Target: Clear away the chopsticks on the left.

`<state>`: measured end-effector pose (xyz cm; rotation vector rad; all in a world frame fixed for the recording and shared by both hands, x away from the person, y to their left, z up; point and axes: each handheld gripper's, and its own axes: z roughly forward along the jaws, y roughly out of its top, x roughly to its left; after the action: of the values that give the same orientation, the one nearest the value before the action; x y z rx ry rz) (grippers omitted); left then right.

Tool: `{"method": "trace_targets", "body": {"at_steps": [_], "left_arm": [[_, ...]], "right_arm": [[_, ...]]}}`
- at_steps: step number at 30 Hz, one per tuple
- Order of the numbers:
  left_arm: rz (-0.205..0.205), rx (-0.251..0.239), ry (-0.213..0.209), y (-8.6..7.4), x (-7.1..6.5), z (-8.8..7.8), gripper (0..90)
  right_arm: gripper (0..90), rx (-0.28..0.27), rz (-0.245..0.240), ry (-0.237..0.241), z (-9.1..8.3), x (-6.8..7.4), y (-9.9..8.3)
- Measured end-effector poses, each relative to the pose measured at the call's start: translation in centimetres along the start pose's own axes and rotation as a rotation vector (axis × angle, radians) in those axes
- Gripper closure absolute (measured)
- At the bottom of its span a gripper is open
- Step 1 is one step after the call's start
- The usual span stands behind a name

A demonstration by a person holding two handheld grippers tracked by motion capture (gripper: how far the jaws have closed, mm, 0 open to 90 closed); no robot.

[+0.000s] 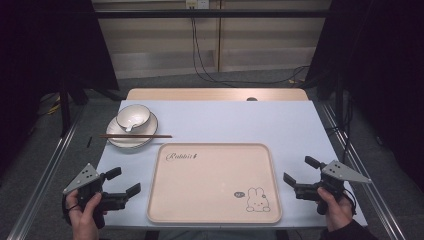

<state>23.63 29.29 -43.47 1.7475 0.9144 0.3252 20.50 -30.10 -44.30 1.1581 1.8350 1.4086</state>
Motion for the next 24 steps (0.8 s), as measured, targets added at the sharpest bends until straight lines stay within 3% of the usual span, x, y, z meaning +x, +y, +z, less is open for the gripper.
{"method": "trace_targets", "body": {"at_steps": [5,9,13,16,20,24], "left_arm": [[0.036,-0.001,0.022,0.4,0.3,-0.9,3.2],[0.014,0.006,-0.002,0.8,1.2,-1.2,4.3],[0.049,0.042,0.006,1.2,2.1,-1.1,4.3],[0.057,0.087,-0.019,1.8,3.1,-0.7,4.3],[0.122,0.11,-0.048,3.1,4.4,-0.4,4.0],[0.117,0.126,-0.056,4.1,6.3,0.4,3.5]], "right_arm": [[1.5,-0.005,0.001,0.005,0.0,0.0,0.0],[1.6,-0.003,0.0,0.009,0.0,0.1,0.0],[1.8,-0.001,-0.001,0.008,0.1,0.1,0.0],[1.9,0.001,-0.002,0.011,0.1,0.1,0.0],[2.0,-0.003,-0.002,0.013,0.1,0.1,0.0],[2.0,-0.002,-0.006,0.02,0.1,0.1,0.0]]}}
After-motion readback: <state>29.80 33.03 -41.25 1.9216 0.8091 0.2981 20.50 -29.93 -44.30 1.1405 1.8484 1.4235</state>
